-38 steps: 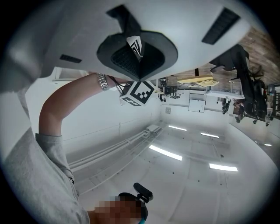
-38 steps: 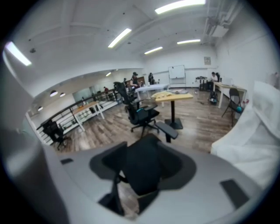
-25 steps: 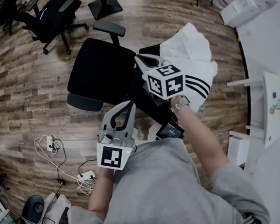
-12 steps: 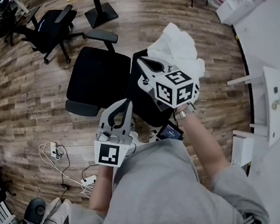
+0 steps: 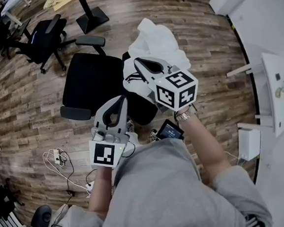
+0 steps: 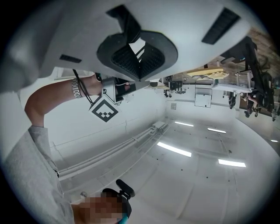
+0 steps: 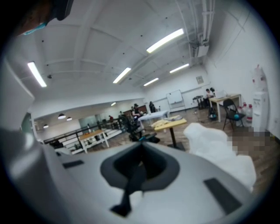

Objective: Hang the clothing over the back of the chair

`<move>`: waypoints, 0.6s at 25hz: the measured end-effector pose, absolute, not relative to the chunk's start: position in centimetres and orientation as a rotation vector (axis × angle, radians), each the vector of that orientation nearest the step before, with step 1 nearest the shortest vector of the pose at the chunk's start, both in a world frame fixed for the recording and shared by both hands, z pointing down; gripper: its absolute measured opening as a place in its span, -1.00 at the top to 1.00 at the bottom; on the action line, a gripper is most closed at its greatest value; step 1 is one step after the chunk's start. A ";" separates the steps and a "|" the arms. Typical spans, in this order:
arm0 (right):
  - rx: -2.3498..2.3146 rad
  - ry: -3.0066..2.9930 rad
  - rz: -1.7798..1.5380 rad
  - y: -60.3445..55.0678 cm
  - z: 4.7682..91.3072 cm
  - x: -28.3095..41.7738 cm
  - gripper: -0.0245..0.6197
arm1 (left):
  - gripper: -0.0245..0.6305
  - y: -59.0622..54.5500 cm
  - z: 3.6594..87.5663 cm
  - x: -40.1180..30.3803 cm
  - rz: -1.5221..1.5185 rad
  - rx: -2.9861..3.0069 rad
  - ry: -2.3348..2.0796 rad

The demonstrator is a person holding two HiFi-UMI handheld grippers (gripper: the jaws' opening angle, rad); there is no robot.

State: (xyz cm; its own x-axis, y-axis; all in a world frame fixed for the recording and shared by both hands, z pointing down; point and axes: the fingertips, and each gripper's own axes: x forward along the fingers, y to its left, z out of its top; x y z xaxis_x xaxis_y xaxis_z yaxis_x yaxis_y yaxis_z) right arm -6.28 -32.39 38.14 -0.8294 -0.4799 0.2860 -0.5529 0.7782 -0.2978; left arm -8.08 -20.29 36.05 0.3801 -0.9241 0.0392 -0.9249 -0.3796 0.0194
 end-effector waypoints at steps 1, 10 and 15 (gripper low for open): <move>0.825 -2.782 0.563 -32.2 38.0 -5.2 0.82 | 0.82 -20.2 36.1 -7.4 0.039 2.584 -1.723; 0.858 -2.824 0.613 -30.4 37.5 2.2 0.82 | 0.82 -19.5 35.8 -1.4 0.076 2.645 -1.673; 0.881 -2.829 0.589 -29.6 37.2 4.9 0.82 | 0.82 -19.2 35.4 0.3 0.081 2.665 -1.668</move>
State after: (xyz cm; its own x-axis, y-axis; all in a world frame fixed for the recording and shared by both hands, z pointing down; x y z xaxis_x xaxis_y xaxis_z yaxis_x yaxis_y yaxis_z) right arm 4.86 -29.59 37.18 -0.8234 -0.5204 0.2263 -0.5675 0.7549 -0.3287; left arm 0.25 -19.16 35.39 0.4363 -0.8988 0.0416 -0.8987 -0.4376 -0.0304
